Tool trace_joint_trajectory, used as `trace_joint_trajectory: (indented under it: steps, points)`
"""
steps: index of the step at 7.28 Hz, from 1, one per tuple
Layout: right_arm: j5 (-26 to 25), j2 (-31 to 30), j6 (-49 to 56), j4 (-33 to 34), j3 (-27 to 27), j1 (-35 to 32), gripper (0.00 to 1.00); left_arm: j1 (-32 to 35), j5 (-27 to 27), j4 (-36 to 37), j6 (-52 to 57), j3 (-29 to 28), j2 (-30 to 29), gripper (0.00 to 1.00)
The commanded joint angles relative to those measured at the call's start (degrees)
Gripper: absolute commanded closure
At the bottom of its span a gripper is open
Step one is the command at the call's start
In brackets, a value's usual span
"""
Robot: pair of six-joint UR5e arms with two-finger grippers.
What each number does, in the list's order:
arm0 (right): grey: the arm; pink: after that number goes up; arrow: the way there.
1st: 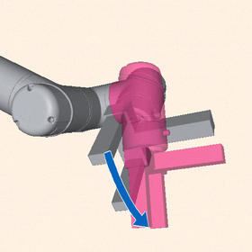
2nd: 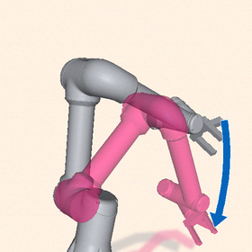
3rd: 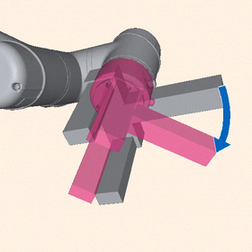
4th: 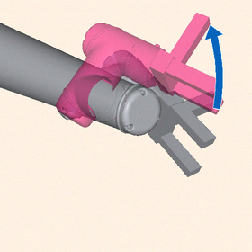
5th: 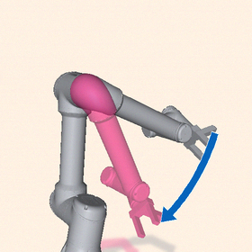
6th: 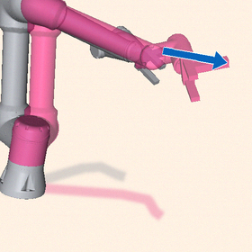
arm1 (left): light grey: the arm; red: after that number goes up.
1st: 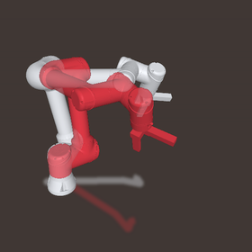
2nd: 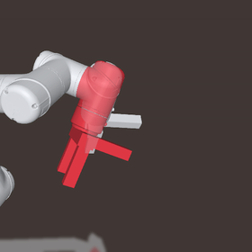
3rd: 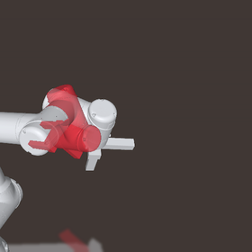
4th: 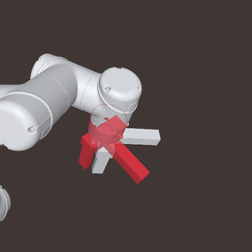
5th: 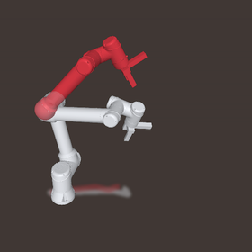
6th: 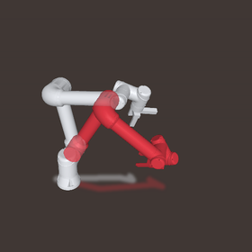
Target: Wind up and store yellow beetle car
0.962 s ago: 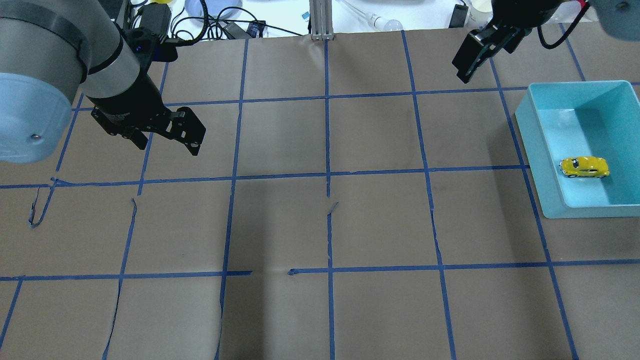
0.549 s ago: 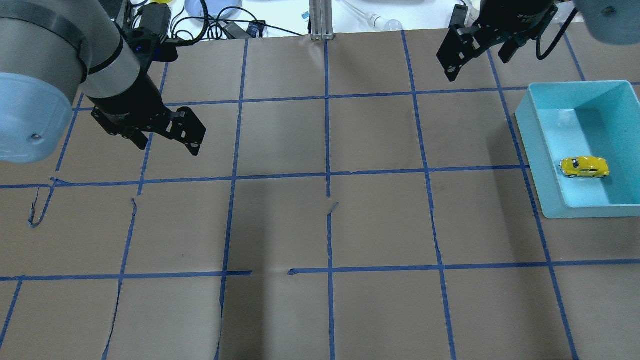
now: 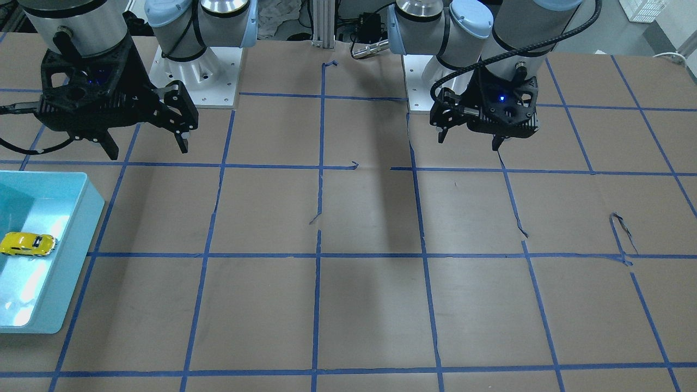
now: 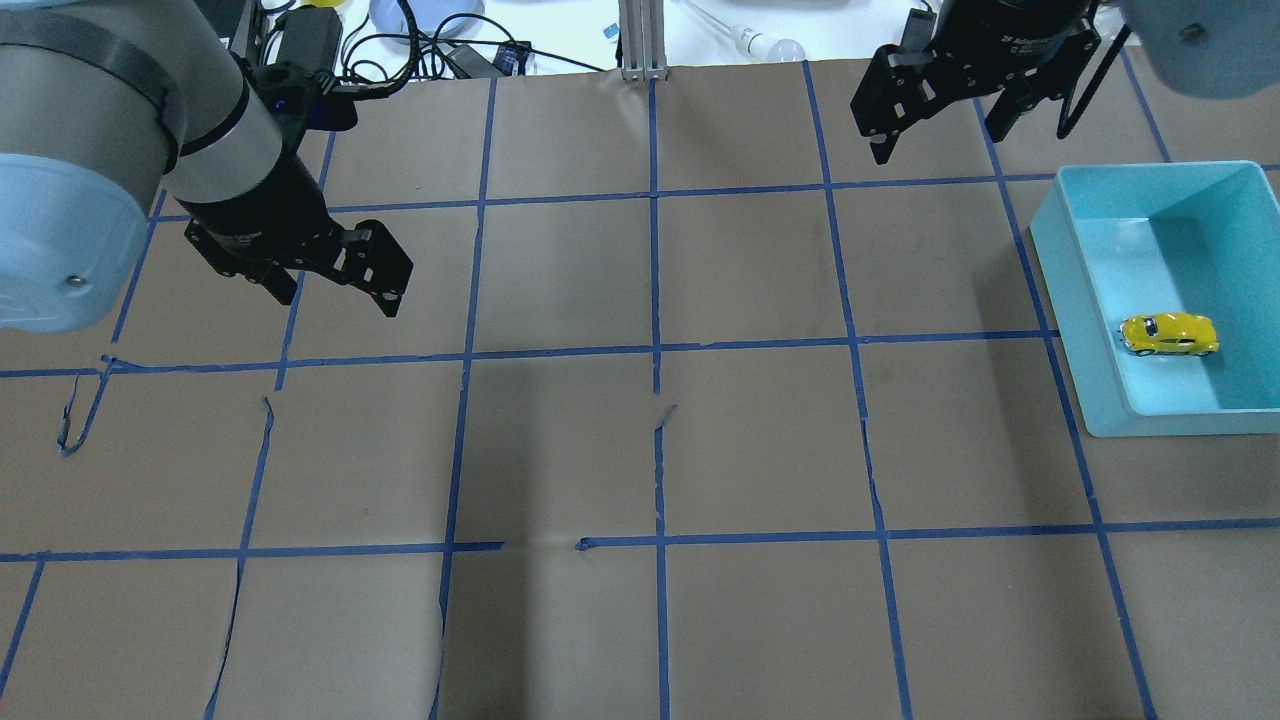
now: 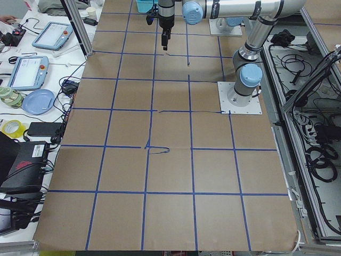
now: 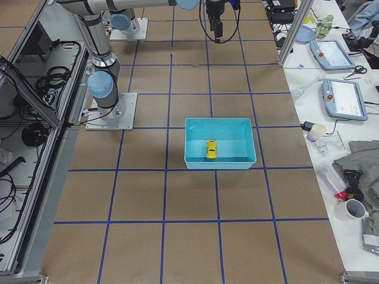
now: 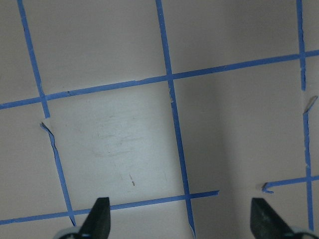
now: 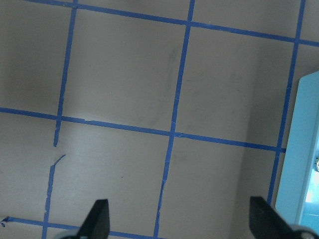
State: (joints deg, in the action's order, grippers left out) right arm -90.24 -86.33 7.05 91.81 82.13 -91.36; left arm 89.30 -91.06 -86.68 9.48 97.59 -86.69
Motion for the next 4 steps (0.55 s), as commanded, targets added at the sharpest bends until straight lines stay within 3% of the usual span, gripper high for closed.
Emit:
trace_joint_trajectory:
  steps: [1,4]
  points:
    - [0.07,-0.07,-1.25,-0.05,0.05,-0.04,0.0,0.0,0.0,0.02,-0.08,0.05,0.03,0.0]
    - [-0.02,0.02,-0.45,0.12,0.04,-0.04,0.0,0.0,0.0,0.02,-0.08,0.05,0.03,0.0]
